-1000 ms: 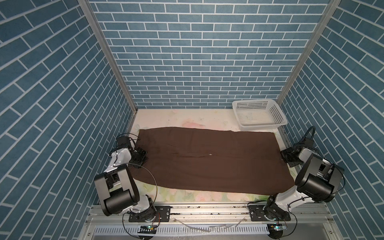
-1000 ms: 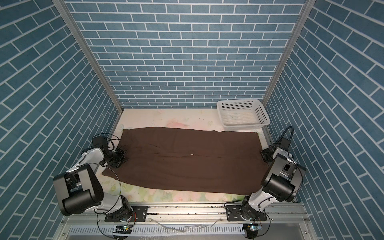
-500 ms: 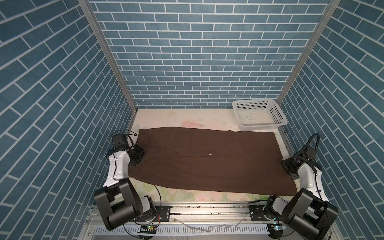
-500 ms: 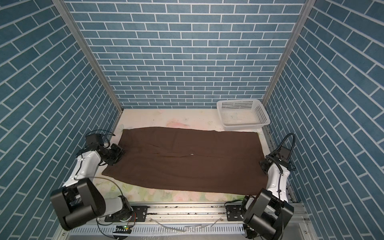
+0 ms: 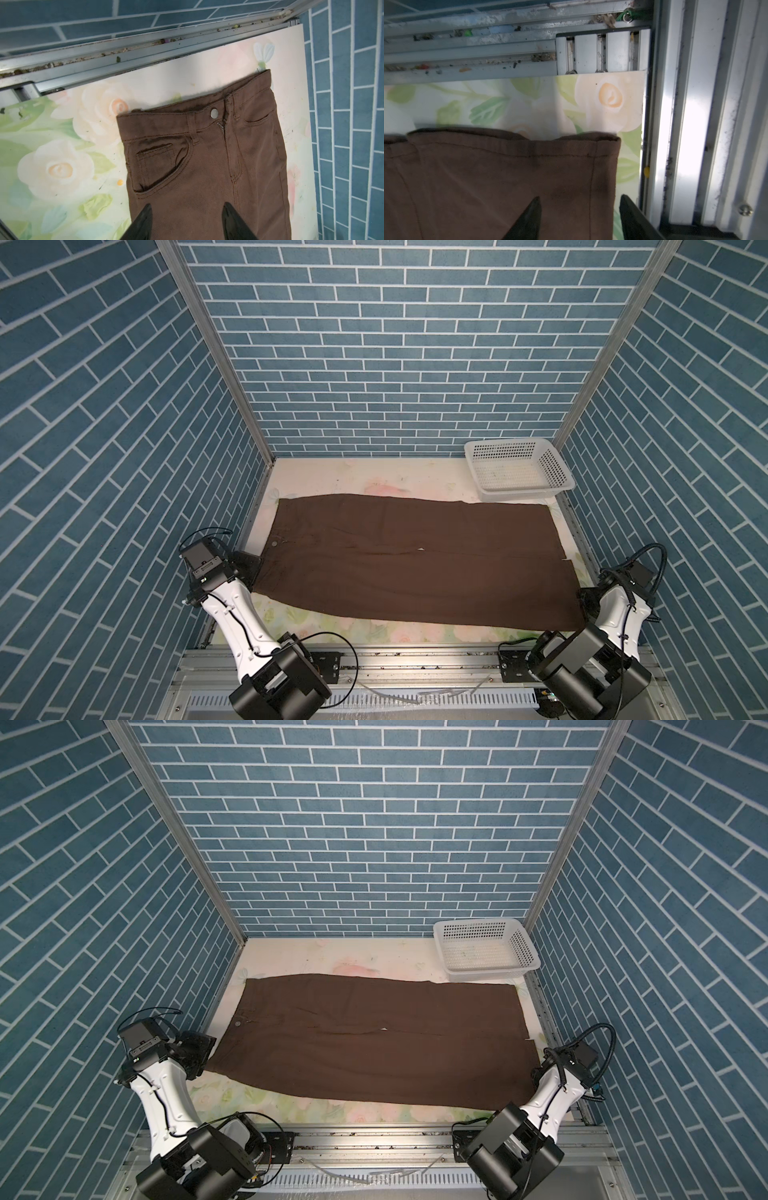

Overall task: Fold and stack the trousers
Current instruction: 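Grasp the trousers' near edge at waistband and cuff with both grippers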

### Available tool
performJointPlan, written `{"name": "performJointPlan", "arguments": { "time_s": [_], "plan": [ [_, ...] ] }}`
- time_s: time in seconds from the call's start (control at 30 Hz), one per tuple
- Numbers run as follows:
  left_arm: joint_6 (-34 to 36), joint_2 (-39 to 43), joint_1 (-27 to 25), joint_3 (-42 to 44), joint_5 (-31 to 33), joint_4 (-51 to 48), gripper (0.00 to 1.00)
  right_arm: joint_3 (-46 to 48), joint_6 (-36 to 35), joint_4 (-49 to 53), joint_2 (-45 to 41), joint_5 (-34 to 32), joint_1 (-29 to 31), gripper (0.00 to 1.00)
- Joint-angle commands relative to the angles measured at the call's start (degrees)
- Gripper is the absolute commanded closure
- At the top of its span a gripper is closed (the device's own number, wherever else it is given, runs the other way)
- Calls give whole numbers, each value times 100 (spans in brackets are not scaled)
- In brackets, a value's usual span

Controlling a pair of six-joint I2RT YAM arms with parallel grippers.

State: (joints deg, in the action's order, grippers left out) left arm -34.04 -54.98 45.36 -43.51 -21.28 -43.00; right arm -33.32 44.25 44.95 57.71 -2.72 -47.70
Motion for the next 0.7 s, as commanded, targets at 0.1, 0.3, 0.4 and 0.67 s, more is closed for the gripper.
{"name": "performJointPlan", "arguments": {
  "time_s": [0.1, 0.3, 0.4, 0.67],
  "plan": [
    [27, -266, 174, 178, -339, 151, 43, 407, 356, -218, 227, 324, -632, 44],
    [139, -500, 285, 269, -314, 221, 41, 619, 341, -638, 380, 445, -897, 46],
    [151, -577, 397, 333, -381, 326, 36, 651, 306, -877, 565, 461, -984, 41],
    [212, -869, 618, 624, -465, 455, 33, 805, 194, -1330, 958, 738, -1122, 100]
  ]
}}
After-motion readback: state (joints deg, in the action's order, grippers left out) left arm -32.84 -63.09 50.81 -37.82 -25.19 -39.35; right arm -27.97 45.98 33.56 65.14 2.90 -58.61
